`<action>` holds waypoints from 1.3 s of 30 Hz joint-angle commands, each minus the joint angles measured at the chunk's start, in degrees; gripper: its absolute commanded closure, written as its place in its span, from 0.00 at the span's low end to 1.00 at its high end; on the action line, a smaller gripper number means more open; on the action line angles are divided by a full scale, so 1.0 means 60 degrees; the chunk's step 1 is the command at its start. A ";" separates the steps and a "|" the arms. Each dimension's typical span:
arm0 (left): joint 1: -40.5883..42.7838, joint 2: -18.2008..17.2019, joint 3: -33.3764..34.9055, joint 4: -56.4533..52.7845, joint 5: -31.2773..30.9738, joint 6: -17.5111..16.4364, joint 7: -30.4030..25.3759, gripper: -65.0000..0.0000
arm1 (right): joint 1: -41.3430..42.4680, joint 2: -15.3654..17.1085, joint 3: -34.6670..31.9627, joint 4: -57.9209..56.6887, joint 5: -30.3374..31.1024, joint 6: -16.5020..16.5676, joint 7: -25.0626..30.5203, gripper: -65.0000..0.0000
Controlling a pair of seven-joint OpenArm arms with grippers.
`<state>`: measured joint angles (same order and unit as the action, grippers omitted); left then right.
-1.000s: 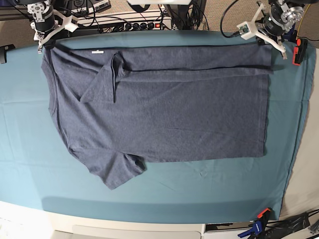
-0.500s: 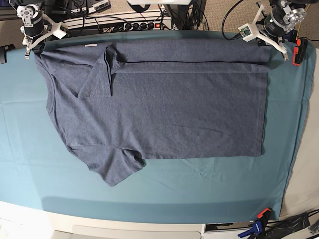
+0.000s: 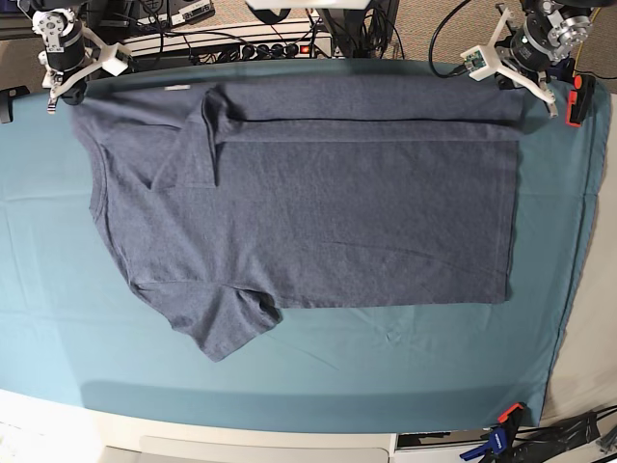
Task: Fold the T-shirt properly
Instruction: 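Open both grippers and raise them off the folded edge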
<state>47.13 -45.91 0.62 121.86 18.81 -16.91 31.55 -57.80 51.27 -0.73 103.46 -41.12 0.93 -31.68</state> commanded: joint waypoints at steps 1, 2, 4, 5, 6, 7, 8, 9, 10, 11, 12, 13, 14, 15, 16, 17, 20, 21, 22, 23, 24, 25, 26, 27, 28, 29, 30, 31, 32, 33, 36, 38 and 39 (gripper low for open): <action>0.0080 -0.0149 -0.0091 0.0135 0.0073 0.0102 0.0033 0.88 | -0.0073 0.0153 0.0120 0.0069 -0.0040 -0.0120 -0.0113 0.74; 0.0080 -0.0149 -0.0091 0.0135 0.0073 0.0102 0.0033 0.85 | -0.0076 0.0153 0.0120 0.0069 -0.0044 -0.0120 -0.0117 0.69; 0.0080 -0.0149 -0.0091 0.0135 0.0076 0.0102 0.0033 0.80 | -0.0076 0.0153 0.0120 0.0069 -0.0044 -0.0124 -0.0120 0.67; 0.0080 -0.0149 -0.0091 0.0135 0.0073 0.0102 0.0036 0.79 | -0.0076 0.0157 0.0120 0.0069 -0.0044 -0.0120 -0.0120 0.67; 0.0080 -0.0149 -0.0091 0.0135 0.0073 0.0102 0.0066 0.77 | -0.0076 0.0157 0.0120 0.0069 -0.0047 -0.0124 -0.0124 0.67; 0.0080 -0.0149 -0.0091 0.0135 0.0073 0.0102 0.0106 0.76 | -0.0076 0.0157 0.0120 0.0069 -0.0047 -0.0124 -0.0124 0.67; 0.0080 -0.0153 -0.0091 0.0135 0.0076 0.0102 0.0106 0.74 | -0.0076 0.0157 0.0120 0.0069 -0.0051 -0.0120 -0.0124 0.67; 0.0080 -0.0149 -0.0091 0.0135 0.0076 0.0102 0.0106 0.71 | -0.0076 0.0157 0.0120 0.0069 -0.0058 -0.0124 -0.0124 0.67; 0.0080 -0.0149 -0.0091 0.0135 0.0076 0.0098 0.0106 0.68 | -0.0076 0.0157 0.0120 0.0069 -0.0080 -0.0120 -0.0124 0.67; 0.0080 -0.0153 -0.0091 0.0135 0.0076 0.0102 0.0106 0.64 | -0.0076 0.0157 0.0120 0.0069 -0.0080 -0.0120 -0.0135 0.67; 0.0080 -0.0149 -0.0091 0.0135 0.0076 0.0102 0.0106 0.61 | -0.0076 0.0157 0.0120 0.0069 -0.0080 -0.0124 -0.0153 0.67; 0.0080 -0.0149 -0.0091 0.0135 0.0076 0.0102 0.0106 0.58 | -0.0076 0.0157 0.0120 0.0069 -0.0080 -0.0124 -0.0157 0.67; 0.0080 -0.0153 -0.0091 0.0135 0.0073 0.0102 0.0102 0.58 | -0.0076 0.0157 0.0120 0.0069 -0.0080 -0.0124 -0.0160 0.67; 0.0080 -0.0153 -0.0091 0.0135 0.0076 0.0098 0.0106 0.58 | -0.0076 0.0157 0.0120 0.0069 -0.0080 -0.0124 -0.0175 0.67; 0.0080 -0.0153 -0.0091 0.0135 0.0076 0.0098 0.0106 0.58 | -0.0076 0.0157 0.0120 0.0069 -0.0084 -0.0120 -0.0204 0.67; 0.0080 -0.0153 -0.0091 0.0135 0.0076 0.0098 0.0120 0.58 | -0.0076 0.0157 0.0120 0.0069 -0.0095 -0.0120 -0.0251 0.67; 0.0084 -0.0153 -0.0091 0.0135 0.0069 0.0091 0.0310 0.58 | -0.0076 0.0157 0.0120 0.0069 -0.0266 -0.0124 -0.0408 0.67; 0.0080 -0.0153 -0.0091 0.0142 0.0066 0.0087 0.0368 0.58 | -0.0076 0.0157 0.0120 0.0069 -0.0302 -0.0124 -0.0430 0.67; 0.0080 -0.0153 -0.0091 0.0149 0.0062 0.0098 0.0463 0.58 | -0.0076 0.0157 0.0120 0.0073 -0.0302 -0.0124 -0.0437 0.67; 0.0080 -0.0153 -0.0091 0.0171 0.0011 0.0102 0.0543 0.58 | -0.0076 0.0157 0.0120 0.0073 -0.0299 -0.0127 -0.0452 0.67; 0.0080 -0.0157 -0.0091 0.0211 -0.0120 0.0102 0.0616 0.58 | -0.0080 0.0157 0.0120 0.0073 -0.0302 -0.0127 -0.0452 0.67; 0.0080 -0.0157 -0.0091 0.0273 -0.0291 0.0098 0.0696 0.58 | -0.0080 0.0157 0.0120 0.0080 -0.0302 -0.0127 -0.0444 0.67; 0.0084 -0.0157 -0.0091 0.0368 -0.0484 0.0095 0.0787 0.58 | -0.0080 0.0157 0.0120 0.0117 -0.0302 -0.0127 -0.0444 0.67; 0.0084 -0.0153 -0.0091 0.0492 -0.0637 0.0095 0.0874 0.58 | -0.0113 0.0157 0.0120 0.0189 -0.0310 -0.0127 -0.0452 0.67; 0.0084 -0.0153 -0.0091 0.0656 -0.0772 0.0095 0.1002 0.58 | -0.0189 0.0157 0.0120 0.0302 -0.0342 -0.0127 -0.0448 0.67; 0.0087 -0.0157 -0.0091 0.0856 -0.0867 0.0095 0.1115 0.58 | -0.0291 0.0157 0.0120 0.0459 -0.0393 -0.0127 -0.0448 0.67; 0.0087 -0.0153 -0.0091 0.1086 -0.0925 0.0098 0.1260 0.58 | -0.0408 0.0157 0.0120 0.0645 -0.0419 -0.0127 -0.0452 0.67; 0.0087 -0.0157 -0.0091 0.1341 -0.0936 0.0095 0.1362 0.58 | -0.0539 0.0157 0.0120 0.0867 -0.0455 -0.0127 -0.0466 0.67; 0.0091 -0.0157 -0.0091 0.1614 -0.0933 0.0095 0.1428 0.58 | -0.0674 0.0157 0.0120 0.1107 -0.0503 -0.0131 -0.0470 0.67; 0.0109 -0.0157 -0.0091 0.1891 -0.0933 0.0098 0.1439 0.58 | -0.0794 0.0157 0.0120 0.1359 -0.0521 -0.0138 -0.0474 0.67; 0.0109 -0.0157 -0.0091 0.2189 -0.0973 0.0102 0.1563 0.58 | -0.1060 0.0149 0.0124 0.2142 -0.0517 -0.0146 -0.0546 0.67; 0.0109 -0.0157 -0.0091 0.2189 -0.0984 0.0109 0.1599 0.58 | -0.1056 0.0113 0.0124 0.2608 -0.0521 -0.0277 -0.0612 0.67; 0.0106 -0.0157 -0.0091 0.2189 -0.0980 0.0215 0.1581 0.58 | -0.1053 0.0106 0.0124 0.2820 -0.0597 -0.0499 -0.0608 0.67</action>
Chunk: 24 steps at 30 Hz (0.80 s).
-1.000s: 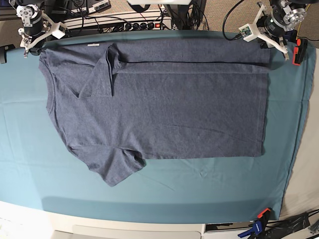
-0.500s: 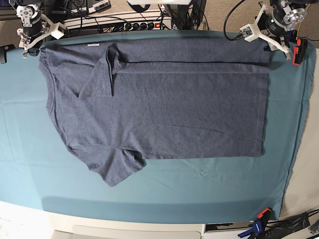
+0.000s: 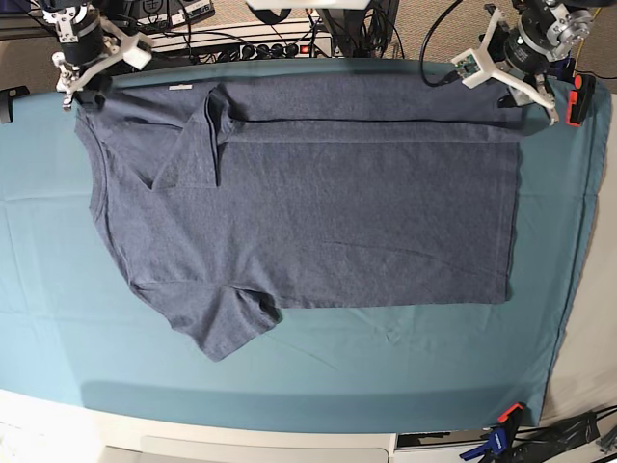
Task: Fold the T-shirt properly
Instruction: 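Open both grippers and raise them off the folded edge, then move both grippers across the shirt to its unfolded side edge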
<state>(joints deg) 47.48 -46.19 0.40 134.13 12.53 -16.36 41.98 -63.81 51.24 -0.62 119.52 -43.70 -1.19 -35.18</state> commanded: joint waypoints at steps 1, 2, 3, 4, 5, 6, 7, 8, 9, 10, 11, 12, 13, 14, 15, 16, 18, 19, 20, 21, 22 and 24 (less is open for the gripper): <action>0.0044 -0.0106 -0.0055 0.0146 0.0044 0.0178 -0.0168 0.58 | -0.0051 0.0109 0.0106 0.0361 -0.0280 -0.0397 -0.0029 0.67; 0.0044 -0.0109 -0.0055 0.0146 0.0047 0.0262 -0.0171 0.58 | -0.0047 0.0109 0.0106 0.0550 -0.0430 -0.0670 -0.0058 0.67; 0.0033 -0.0109 -0.0055 0.0146 0.0047 0.0270 -0.0182 0.58 | -0.0022 0.0109 0.0106 0.0743 -0.0576 -0.0940 -0.0066 0.67; 0.0015 -0.0106 -0.0055 0.0146 0.0047 0.0266 -0.0186 0.58 | 0.0029 0.0106 0.0106 0.0933 -0.0648 -0.1169 -0.0073 0.67; -0.0011 -0.0109 -0.0058 0.0146 0.0051 0.0266 -0.0240 0.58 | 0.0135 0.0095 0.0106 0.1126 -0.0652 -0.1359 -0.0084 0.67; -0.0076 -0.0106 -0.0076 0.0146 0.0040 0.0270 -0.0299 0.58 | 0.0295 0.0018 0.0120 0.1286 -0.0652 -0.1453 -0.0095 0.67; -0.0164 -0.0106 -0.0117 0.0146 0.0036 0.0270 -0.0342 0.58 | 0.0521 -0.0091 0.0124 0.1413 -0.0645 -0.1501 -0.0106 0.67; -0.0229 -0.0106 -0.0175 0.0146 0.0040 0.0364 -0.0372 0.58 | 0.0780 -0.0251 0.0124 0.1501 -0.0616 -0.1545 -0.0124 0.67; -0.0331 -0.0106 -0.0273 0.0146 -0.0033 0.0477 -0.0404 0.58 | 0.1060 -0.0437 0.0124 0.1541 -0.0554 -0.1632 -0.0142 0.67; -0.0423 -0.0109 -0.0412 0.0146 -0.0149 0.0572 -0.0433 0.58 | 0.1351 -0.0641 0.0124 0.1545 -0.0408 -0.1756 -0.0138 0.67; -0.0528 -0.0106 -0.0583 0.0146 -0.0306 0.0576 -0.0441 0.58 | 0.1650 -0.0863 0.0124 0.1545 -0.0255 -0.1810 -0.0138 0.67; -0.0641 -0.0106 -0.0772 0.0146 -0.0532 0.0572 -0.0481 0.58 | 0.1938 -0.1089 0.0124 0.1545 -0.0109 -0.1814 -0.0127 0.67; -0.0743 -0.0109 -0.0976 0.0146 -0.0790 0.0572 -0.0521 0.58 | 0.2218 -0.1326 0.0124 0.1545 0.0051 -0.1814 -0.0098 0.67; -0.0856 -0.0109 -0.1180 0.0146 -0.1082 0.0572 -0.0586 0.58 | 0.2492 -0.1552 0.0124 0.1545 0.0229 -0.1814 -0.0062 0.67; -0.0965 -0.0109 -0.1388 0.0146 -0.1362 0.0568 -0.0667 0.58 | 0.2765 -0.1774 0.0124 0.1545 0.0441 -0.1814 -0.0011 0.67; -0.1060 -0.0109 -0.1588 0.0146 -0.1639 0.0565 -0.0765 0.58 | 0.3027 -0.1993 0.0124 0.1545 0.0656 -0.1814 0.0069 0.67; -0.1213 -0.0109 -0.1923 0.0146 -0.2178 0.0535 -0.0943 0.58 | 0.3552 -0.2415 0.0120 0.1545 0.1151 -0.1832 0.0244 0.67; -0.1268 -0.0109 -0.2062 0.0146 -0.2441 0.0535 -0.1009 0.58 | 0.3796 -0.2605 0.0120 0.1545 0.1464 -0.1858 0.0324 0.67; -0.1315 -0.0109 -0.2167 0.0146 -0.2648 0.0535 -0.1075 0.58 | 0.4011 -0.2772 0.0120 0.1545 0.1778 -0.1909 0.0415 0.67; -0.1366 -0.0109 -0.2237 0.0146 -0.2820 0.0528 -0.1118 0.58 | 0.4204 -0.2922 0.0120 0.1541 0.2091 -0.1963 0.0514 0.67; -0.1417 -0.0109 -0.2255 0.0146 -0.2922 0.0506 -0.1188 0.58 | 0.4379 -0.3045 0.0120 0.1541 0.2415 -0.2018 0.0634 0.67; -0.1443 -0.0109 -0.2262 0.0146 -0.3093 0.0506 -0.1395 0.58 | 0.4685 -0.3224 0.0120 0.1541 0.3085 -0.2204 0.0823 0.67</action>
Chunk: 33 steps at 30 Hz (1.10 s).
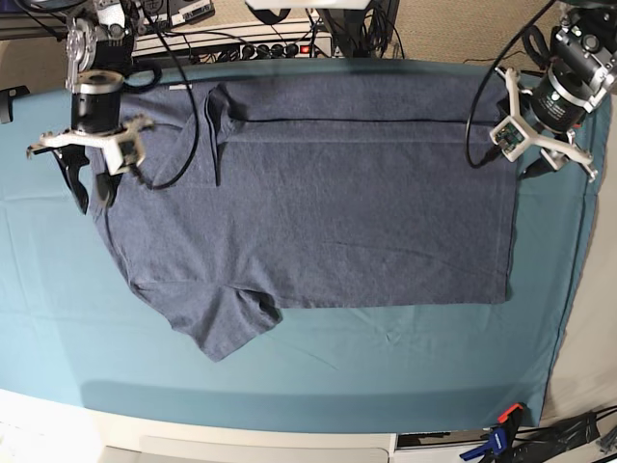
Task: Fold the T-shirt properly
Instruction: 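Move both grippers across the shirt to its unfolded side edge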
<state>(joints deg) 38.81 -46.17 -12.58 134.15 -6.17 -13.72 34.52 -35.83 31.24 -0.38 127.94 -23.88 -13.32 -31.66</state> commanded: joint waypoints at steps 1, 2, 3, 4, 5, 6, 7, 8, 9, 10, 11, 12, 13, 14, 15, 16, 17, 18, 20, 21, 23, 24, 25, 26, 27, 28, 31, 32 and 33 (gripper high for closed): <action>-0.0018 -0.0113 -0.0098 0.0142 -0.0087 0.0062 -0.0237 0.58 | 0.0149 0.0055 0.0080 0.0127 0.0095 -0.0273 0.0302 0.67; -0.0069 -0.0113 -0.0095 0.0142 -0.0233 0.0051 -0.0262 0.58 | 0.0273 -0.0004 0.0080 0.0095 0.0353 -0.0299 0.0375 0.67; -0.0153 -0.0113 -0.0098 0.0142 -0.0346 0.0029 -0.0259 0.58 | 0.0379 -0.0040 0.0080 0.0036 0.0561 -0.0335 0.0423 0.67; -0.0226 -0.0117 -0.0098 0.0142 -0.0393 0.0029 -0.0273 0.58 | 0.0455 -0.0051 0.0080 -0.0062 0.0790 -0.0346 0.0521 0.67; -0.0313 -0.0117 -0.0098 0.0142 -0.0525 0.0029 -0.0270 0.58 | 0.0517 -0.0047 0.0080 -0.0197 0.1027 -0.0368 0.0630 0.67; -0.0401 -0.0117 -0.0095 0.0022 -0.0605 0.0025 -0.0321 0.58 | 0.0594 -0.0044 0.0080 -0.0361 0.1275 -0.0379 0.0750 0.67; -0.0503 -0.0117 -0.0098 -0.0153 -0.0754 0.0025 -0.0342 0.58 | 0.0641 -0.0025 0.0080 -0.0568 0.1472 -0.0404 0.0903 0.67; -0.0634 -0.0117 -0.0095 -0.0317 -0.0852 -0.0004 -0.0342 0.58 | 0.0699 -0.0007 0.0080 -0.0812 0.1606 -0.0412 0.1053 0.67; -0.0772 -0.0120 -0.0098 -0.0474 -0.0900 -0.0109 -0.0350 0.58 | 0.0776 0.0022 0.0080 -0.1082 0.1727 -0.0430 0.1140 0.67; -0.0903 -0.0117 -0.0098 -0.0619 -0.0958 -0.0215 -0.0342 0.58 | 0.0874 0.0069 0.0080 -0.1362 0.1858 -0.0441 0.1228 0.67; -0.1027 -0.0127 -0.0098 -0.0769 -0.1064 -0.0229 -0.0342 0.58 | 0.0991 0.0160 0.0080 -0.1676 0.2044 -0.0448 0.1315 0.67; -0.1115 -0.0164 -0.0098 -0.0892 -0.1198 -0.0222 -0.0335 0.58 | 0.1122 0.0270 0.0080 -0.1996 0.2233 -0.0444 0.1351 0.67; -0.1195 -0.0255 -0.0095 -0.0987 -0.1304 -0.0222 -0.0331 0.58 | 0.1249 0.0401 0.0080 -0.2313 0.2346 -0.0444 0.1355 0.67; -0.1235 -0.0368 -0.0098 -0.1067 -0.1341 -0.0219 -0.0331 0.58 | 0.1381 0.0539 0.0080 -0.2612 0.2393 -0.0444 0.1355 0.67; -0.1260 -0.0503 -0.0098 -0.1129 -0.1337 -0.0222 -0.0331 0.58 | 0.1519 0.0692 0.0080 -0.2896 0.2415 -0.0444 0.1359 0.67; -0.1257 -0.0637 -0.0098 -0.1169 -0.1337 -0.0219 -0.0331 0.58 | 0.1654 0.0838 0.0080 -0.3158 0.2415 -0.0444 0.1355 0.67; -0.1257 -0.0761 -0.0098 -0.1202 -0.1337 -0.0219 -0.0335 0.58 | 0.1810 0.0980 0.0084 -0.3391 0.2415 -0.0444 0.1337 0.67; -0.1260 -0.0856 -0.0098 -0.1235 -0.1337 -0.0219 -0.0342 0.58 | 0.1989 0.1089 0.0080 -0.3592 0.2412 -0.0430 0.1271 0.67; -0.1268 -0.0903 -0.0098 -0.1282 -0.1337 -0.0215 -0.0342 0.58 | 0.2404 0.1137 0.0124 -0.3912 0.2415 -0.0233 0.1137 0.67; -0.1286 -0.0878 -0.0098 -0.1290 -0.1348 -0.0215 -0.0346 0.58 | 0.2645 0.1111 0.0171 -0.4044 0.2539 0.0069 0.1100 0.67; -0.1381 -0.0838 -0.0098 -0.1322 -0.1424 -0.0200 -0.0342 0.58 | 0.3144 0.1031 0.0270 -0.4280 0.3078 0.0557 0.1071 0.67; -0.1450 -0.0823 -0.0098 -0.1388 -0.1490 -0.0197 -0.0342 0.58 | 0.3388 0.0958 0.0310 -0.4401 0.3348 0.0736 0.1060 0.67; -0.1545 -0.0820 -0.0098 -0.1494 -0.1603 -0.0197 -0.0339 0.58 | 0.3621 0.0871 0.0357 -0.4517 0.3566 0.0903 0.1042 0.67; -0.1654 -0.0820 -0.0098 -0.1628 -0.1719 -0.0189 -0.0342 0.58 | 0.3829 0.0769 0.0397 -0.4634 0.3759 0.1082 0.1005 0.67; -0.1770 -0.0820 -0.0098 -0.1792 -0.1789 -0.0193 -0.0342 0.58 | 0.4047 0.0685 0.0408 -0.4758 0.3931 0.1228 0.0958 0.67; -0.1898 -0.0820 -0.0098 -0.1985 -0.1865 -0.0193 -0.0339 0.58 | 0.4248 0.0590 0.0408 -0.4889 0.4087 0.1344 0.0907 0.67; -0.2422 -0.0816 -0.0098 -0.2721 -0.2470 -0.0266 -0.0342 0.58 | 0.4819 0.0372 0.0404 -0.5300 0.4688 0.1792 0.0754 0.67; -0.2652 -0.0816 -0.0098 -0.3002 -0.2714 -0.0361 -0.0342 0.58 | 0.5016 0.0317 0.0408 -0.5435 0.4892 0.1956 0.0681 0.67; -0.2892 -0.0820 -0.0098 -0.3268 -0.2973 -0.0481 -0.0339 0.58 | 0.5206 0.0270 0.0404 -0.5566 0.5031 0.2095 0.0597 0.67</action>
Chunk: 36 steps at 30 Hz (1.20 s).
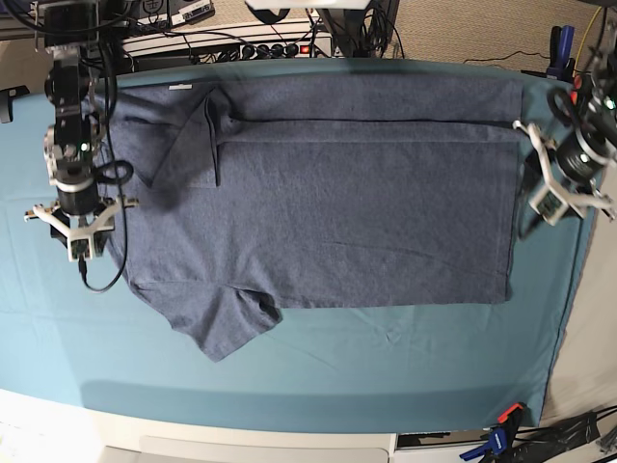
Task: Fold the T-shirt properly
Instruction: 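Move both grippers across the shirt to its unfolded side edge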
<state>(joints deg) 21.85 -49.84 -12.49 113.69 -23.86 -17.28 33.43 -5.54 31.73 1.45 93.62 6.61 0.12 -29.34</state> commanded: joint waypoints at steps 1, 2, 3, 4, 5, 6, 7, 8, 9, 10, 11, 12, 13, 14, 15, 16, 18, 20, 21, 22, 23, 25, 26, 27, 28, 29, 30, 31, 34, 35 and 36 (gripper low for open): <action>-0.0302 -0.0211 -0.0113 -0.0098 -0.0302 0.0113 -0.0153 0.58 | 0.0339 0.0182 0.0098 0.0007 0.0138 0.0018 0.0117 0.67; -0.0532 -0.0215 -0.0113 -0.0310 -0.0565 0.0098 -0.0149 0.58 | 0.0521 0.0189 0.0098 -0.0138 0.0331 0.0168 0.0036 0.67; -0.0750 -0.0215 -0.0113 -0.0503 -0.0783 -0.0004 -0.0153 0.58 | 0.0714 0.0189 0.0098 -0.0284 0.0444 0.0266 -0.0091 0.67; -0.0991 -0.0211 -0.0113 -0.0674 -0.1031 -0.0160 -0.0149 0.58 | 0.0914 0.0189 0.0098 -0.0433 0.0561 0.0350 -0.0229 0.67; -0.1209 -0.0211 -0.0113 -0.0845 -0.1326 -0.0262 -0.0149 0.58 | 0.1129 0.0189 0.0098 -0.0605 0.0714 0.0477 -0.0353 0.67; -0.1446 -0.0211 -0.0109 -0.1005 -0.1603 -0.0390 -0.0149 0.58 | 0.1359 0.0189 0.0098 -0.0798 0.0860 0.0601 -0.0437 0.67; -0.1665 -0.0211 -0.0109 -0.1151 -0.1840 -0.0455 -0.0149 0.58 | 0.1596 0.0189 0.0098 -0.1005 0.0987 0.0714 -0.0546 0.67; -0.1891 -0.0211 -0.0109 -0.1297 -0.2033 -0.0543 -0.0149 0.58 | 0.1858 0.0186 0.0098 -0.1220 0.1056 0.0845 -0.0634 0.67; -0.2124 -0.0211 -0.0109 -0.1468 -0.2255 -0.0612 -0.0149 0.58 | 0.2138 0.0186 0.0098 -0.1461 0.1133 0.0969 -0.0747 0.67; -0.2353 -0.0208 -0.0109 -0.1657 -0.2466 -0.0637 -0.0146 0.58 | 0.2470 0.0186 0.0098 -0.1716 0.1260 0.1096 -0.0885 0.67; -0.2586 -0.0208 -0.0109 -0.1858 -0.2674 -0.0634 -0.0142 0.58 | 0.2816 0.0186 0.0098 -0.1971 0.1399 0.1217 -0.1020 0.67; -0.2805 -0.0197 -0.0109 -0.2076 -0.2845 -0.0634 -0.0142 0.58 | 0.3180 0.0186 0.0098 -0.2248 0.1530 0.1359 -0.1140 0.67; -0.3034 -0.0171 -0.0109 -0.2320 -0.3005 -0.0637 -0.0138 0.58 | 0.3552 0.0186 0.0098 -0.2517 0.1679 0.1504 -0.1246 0.67; -0.3246 -0.0120 -0.0109 -0.2594 -0.3166 -0.0645 -0.0087 0.58 | 0.3920 0.0186 0.0098 -0.2783 0.1869 0.1632 -0.1333 0.67; -0.3472 -0.0044 -0.0109 -0.2871 -0.3330 -0.0729 0.0007 0.58 | 0.4277 0.0186 0.0098 -0.3053 0.2033 0.1763 -0.1392 0.67; -0.3676 0.0055 -0.0109 -0.3173 -0.3497 -0.0849 0.0095 0.58 | 0.4608 0.0186 0.0098 -0.3319 0.2171 0.1894 -0.1421 0.67; -0.4033 0.0295 -0.0106 -0.3778 -0.3814 -0.1024 0.0219 0.58 | 0.5246 0.0182 0.0098 -0.3832 0.2463 0.2131 -0.1464 0.67; -0.4415 0.0561 -0.0087 -0.4364 -0.4000 -0.1162 0.0251 0.58 | 0.5803 0.0160 0.0098 -0.4313 0.2630 0.2339 -0.1508 0.67; -0.4626 0.0696 -0.0044 -0.4637 -0.4047 -0.1191 0.0273 0.58 | 0.6076 0.0142 0.0095 -0.4554 0.2721 0.2397 -0.1541 0.67; -0.4827 0.0820 0.0022 -0.4892 -0.4102 -0.1249 0.0288 0.58 | 0.6328 0.0102 0.0087 -0.4805 0.2758 0.2441 -0.1574 0.67; -0.5060 0.0940 0.0102 -0.5136 -0.4113 -0.1315 0.0306 0.58 | 0.6579 0.0040 0.0087 -0.5067 0.2758 0.2503 -0.1617 0.67; -0.5519 0.1195 0.0335 -0.5606 -0.4171 -0.1384 0.0466 0.58 | 0.7005 -0.0106 0.0087 -0.5592 0.2758 0.2670 -0.1643 0.67; -0.5748 0.1322 0.0492 -0.5821 -0.4171 -0.1384 0.0510 0.58 | 0.7187 -0.0160 0.0080 -0.5839 0.2761 0.2761 -0.1643 0.67; -0.5971 0.1446 0.0656 -0.6051 -0.4138 -0.1384 0.0528 0.58 | 0.7355 -0.0240 0.0080 -0.6080 0.2758 0.2838 -0.1650 0.67; -0.6178 0.1585 0.0816 -0.6291 -0.4102 -0.1384 0.0535 0.58 | 0.7482 -0.0306 0.0080 -0.6309 0.2758 0.2885 -0.1654 0.67; -0.6397 0.1734 0.0965 -0.6553 -0.4065 -0.1388 0.0539 0.58 | 0.7606 -0.0372 0.0080 -0.6517 0.2758 0.2962 -0.1657 0.67; -0.6615 0.1894 0.1093 -0.6867 -0.4051 -0.1384 0.0535 0.58 | 0.7697 -0.0426 0.0080 -0.6696 0.2754 0.3031 -0.1657 0.67; -0.6849 0.2065 0.1231 -0.7224 -0.4058 -0.1384 0.0535 0.58 | 0.7752 -0.0455 0.0080 -0.6838 0.2758 0.3100 -0.1654 0.67; -0.7603 0.2546 0.1552 -0.8535 -0.4058 -0.1384 0.0539 0.58 | 0.7756 -0.0499 0.0080 -0.6940 0.2750 0.3279 -0.1654 0.67; -0.7858 0.2696 0.1574 -0.9016 -0.4062 -0.1384 0.0561 0.58 | 0.7752 -0.0499 0.0080 -0.6940 0.2750 0.3304 -0.1654 0.67; -0.8127 0.2823 0.1570 -0.9482 -0.4084 -0.1384 0.0608 0.58 | 0.7752 -0.0495 0.0080 -0.6940 0.2743 0.3304 -0.1665 0.67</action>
<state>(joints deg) -25.17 -31.59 -2.63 55.77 -47.33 -25.43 38.11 38.79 27.75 1.72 51.03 22.57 19.53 -40.66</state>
